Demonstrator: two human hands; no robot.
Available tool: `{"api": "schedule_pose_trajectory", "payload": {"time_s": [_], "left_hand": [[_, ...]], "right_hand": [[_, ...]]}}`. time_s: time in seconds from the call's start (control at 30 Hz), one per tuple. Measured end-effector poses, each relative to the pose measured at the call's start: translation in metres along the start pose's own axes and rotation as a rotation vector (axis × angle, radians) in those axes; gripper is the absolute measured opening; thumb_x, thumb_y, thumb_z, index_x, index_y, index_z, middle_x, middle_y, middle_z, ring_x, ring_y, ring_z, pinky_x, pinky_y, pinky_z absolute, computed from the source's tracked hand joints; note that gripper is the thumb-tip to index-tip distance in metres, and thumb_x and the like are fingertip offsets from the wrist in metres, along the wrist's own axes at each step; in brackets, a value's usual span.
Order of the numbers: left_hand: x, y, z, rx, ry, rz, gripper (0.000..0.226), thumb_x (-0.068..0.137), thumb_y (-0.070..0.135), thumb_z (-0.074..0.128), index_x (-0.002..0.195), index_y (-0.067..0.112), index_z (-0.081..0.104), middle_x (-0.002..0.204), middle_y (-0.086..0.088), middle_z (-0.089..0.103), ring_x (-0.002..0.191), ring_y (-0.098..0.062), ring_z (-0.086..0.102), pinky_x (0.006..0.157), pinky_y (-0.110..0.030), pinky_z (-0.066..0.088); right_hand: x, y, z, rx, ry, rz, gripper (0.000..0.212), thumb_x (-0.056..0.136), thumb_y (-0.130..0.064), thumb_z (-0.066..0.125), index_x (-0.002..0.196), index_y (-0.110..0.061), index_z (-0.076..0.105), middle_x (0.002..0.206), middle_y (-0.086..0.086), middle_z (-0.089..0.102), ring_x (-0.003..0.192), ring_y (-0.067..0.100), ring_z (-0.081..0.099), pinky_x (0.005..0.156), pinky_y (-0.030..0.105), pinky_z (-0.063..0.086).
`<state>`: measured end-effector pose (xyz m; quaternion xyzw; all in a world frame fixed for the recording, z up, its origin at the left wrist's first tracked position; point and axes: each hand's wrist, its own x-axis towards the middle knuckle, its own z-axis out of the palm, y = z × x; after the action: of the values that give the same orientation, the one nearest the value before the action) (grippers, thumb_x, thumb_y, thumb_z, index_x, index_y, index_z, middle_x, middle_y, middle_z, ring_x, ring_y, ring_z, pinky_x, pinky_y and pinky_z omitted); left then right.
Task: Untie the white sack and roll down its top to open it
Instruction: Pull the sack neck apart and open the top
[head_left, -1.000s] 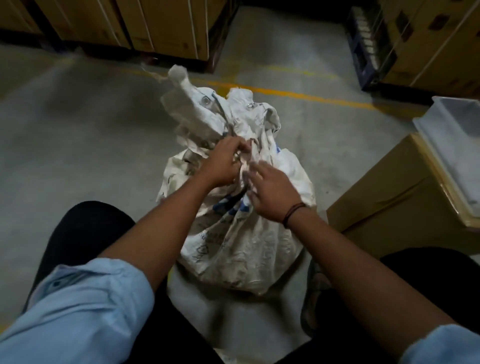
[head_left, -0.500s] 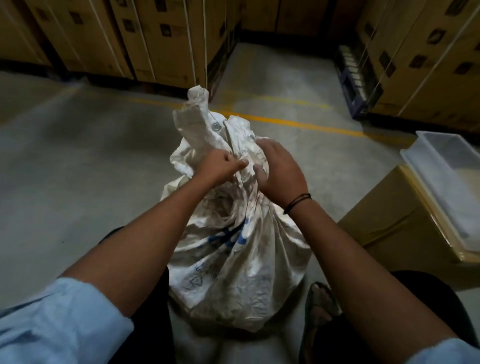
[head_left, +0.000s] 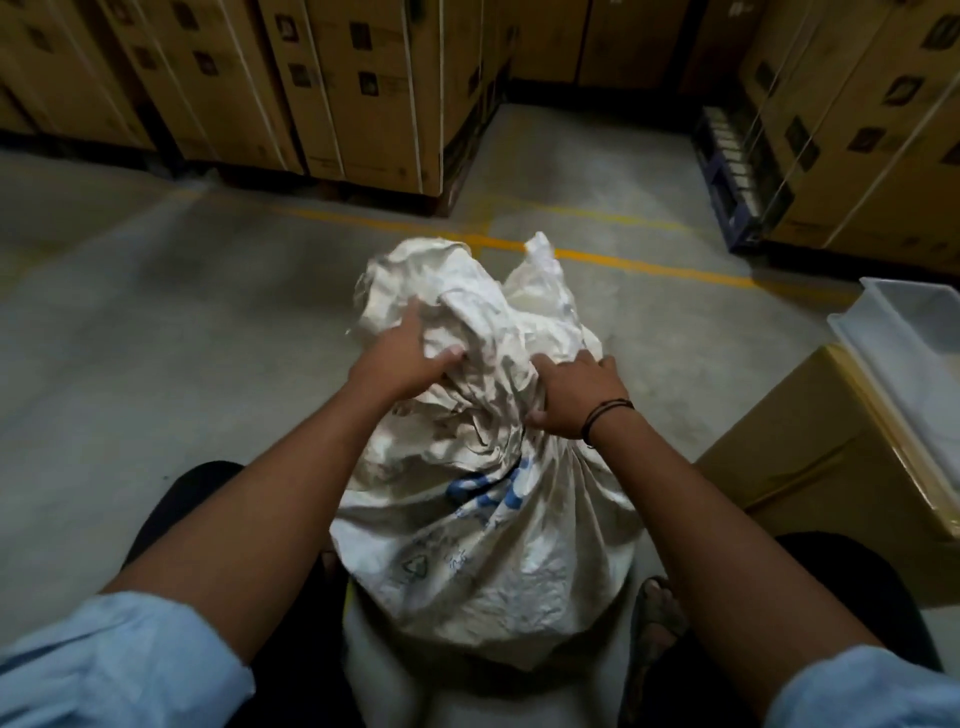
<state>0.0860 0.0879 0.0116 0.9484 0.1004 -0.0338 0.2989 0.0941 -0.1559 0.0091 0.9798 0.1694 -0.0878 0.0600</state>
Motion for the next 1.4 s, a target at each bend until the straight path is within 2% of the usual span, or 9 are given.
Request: {"api": "schedule_pose_trajectory", "payload": {"time_s": [0.2, 0.33, 0.47, 0.6, 0.73, 0.9, 1.1, 1.3, 1.4], "left_hand": [[-0.008, 0.004, -0.001, 0.134, 0.023, -0.043, 0.083, 0.086, 0.078, 0.043, 0.155, 0.033, 0.032, 0.151, -0.012, 0.05, 0.136, -0.034, 0.049, 0.107, -0.046, 0.043], [-0.021, 0.031, -0.011, 0.139, 0.313, 0.059, 0.032, 0.085, 0.037, 0.054, 0.103, 0.027, 0.079, 0.127, -0.012, 0.05, 0.121, -0.037, 0.044, 0.1, -0.044, 0.041], [-0.023, 0.044, -0.017, 0.186, 0.527, 0.243, 0.019, 0.079, 0.043, 0.061, 0.082, 0.027, 0.071, 0.143, -0.008, 0.041, 0.13, -0.037, 0.037, 0.109, -0.047, 0.031], [-0.017, 0.052, -0.019, 0.004, 0.266, 0.064, 0.095, 0.073, 0.066, 0.074, 0.147, 0.025, 0.031, 0.157, -0.015, 0.031, 0.133, -0.038, 0.048, 0.109, -0.051, 0.039], [-0.013, 0.052, -0.023, -0.05, 0.135, -0.069, 0.129, 0.067, 0.061, 0.085, 0.161, 0.02, 0.007, 0.147, -0.018, 0.051, 0.137, -0.038, 0.048, 0.107, -0.054, 0.045], [-0.011, 0.054, -0.015, 0.026, 0.165, 0.129, 0.051, 0.069, 0.051, 0.081, 0.116, 0.036, 0.07, 0.111, 0.003, 0.07, 0.122, -0.026, 0.055, 0.104, -0.043, 0.041], [-0.019, 0.051, -0.014, -0.048, 0.124, 0.117, 0.034, 0.067, 0.054, 0.087, 0.092, 0.038, 0.07, 0.148, -0.003, 0.032, 0.136, -0.033, 0.034, 0.113, -0.043, 0.031], [-0.021, 0.055, -0.026, -0.123, 0.015, 0.414, 0.013, 0.077, 0.032, 0.082, 0.086, 0.033, 0.072, 0.103, 0.004, 0.073, 0.095, -0.019, 0.068, 0.085, -0.039, 0.057], [-0.031, 0.065, -0.02, 0.06, 0.063, 0.807, 0.011, 0.078, 0.028, 0.074, 0.089, 0.029, 0.072, 0.123, 0.003, 0.07, 0.104, -0.024, 0.06, 0.088, -0.037, 0.05]], "right_hand": [[-0.039, -0.013, -0.013, 0.051, -0.117, -0.029, 0.067, 0.085, -0.051, 0.062, 0.139, -0.021, 0.037, 0.124, 0.012, 0.063, 0.114, 0.034, 0.06, 0.084, 0.038, 0.046], [-0.056, -0.015, -0.029, 0.018, -0.204, -0.047, 0.04, 0.09, -0.028, 0.054, 0.127, -0.014, 0.046, 0.119, 0.012, 0.061, 0.098, 0.03, 0.059, 0.073, 0.036, 0.045], [-0.067, -0.019, -0.042, -0.047, -0.253, -0.066, 0.016, 0.087, -0.017, 0.052, 0.101, -0.015, 0.056, 0.109, 0.01, 0.063, 0.08, 0.025, 0.052, 0.069, 0.034, 0.047], [-0.069, -0.013, -0.044, -0.002, -0.079, -0.045, 0.025, 0.088, -0.028, 0.055, 0.108, -0.015, 0.062, 0.118, 0.009, 0.054, 0.1, 0.031, 0.061, 0.076, 0.036, 0.048], [-0.065, 0.002, -0.053, 0.184, 0.423, -0.082, 0.041, 0.088, -0.031, 0.06, 0.128, -0.018, 0.06, 0.121, 0.008, 0.055, 0.108, 0.031, 0.058, 0.079, 0.042, 0.055], [-0.062, 0.01, -0.059, 0.258, 0.673, -0.232, 0.047, 0.085, -0.024, 0.066, 0.131, -0.019, 0.058, 0.136, 0.008, 0.047, 0.119, 0.028, 0.053, 0.087, 0.042, 0.054], [-0.056, 0.011, -0.049, 0.236, 0.608, -0.252, 0.046, 0.085, -0.028, 0.065, 0.13, -0.02, 0.058, 0.144, 0.01, 0.044, 0.125, 0.031, 0.049, 0.093, 0.046, 0.052], [-0.054, 0.012, -0.048, 0.234, 0.604, -0.275, 0.051, 0.084, -0.028, 0.064, 0.134, -0.019, 0.056, 0.153, 0.013, 0.037, 0.136, 0.034, 0.04, 0.099, 0.049, 0.049], [-0.054, 0.012, -0.06, 0.225, 0.624, -0.279, 0.071, 0.083, -0.026, 0.063, 0.149, -0.019, 0.039, 0.164, 0.012, 0.019, 0.151, 0.034, 0.019, 0.114, 0.05, 0.037]]}}
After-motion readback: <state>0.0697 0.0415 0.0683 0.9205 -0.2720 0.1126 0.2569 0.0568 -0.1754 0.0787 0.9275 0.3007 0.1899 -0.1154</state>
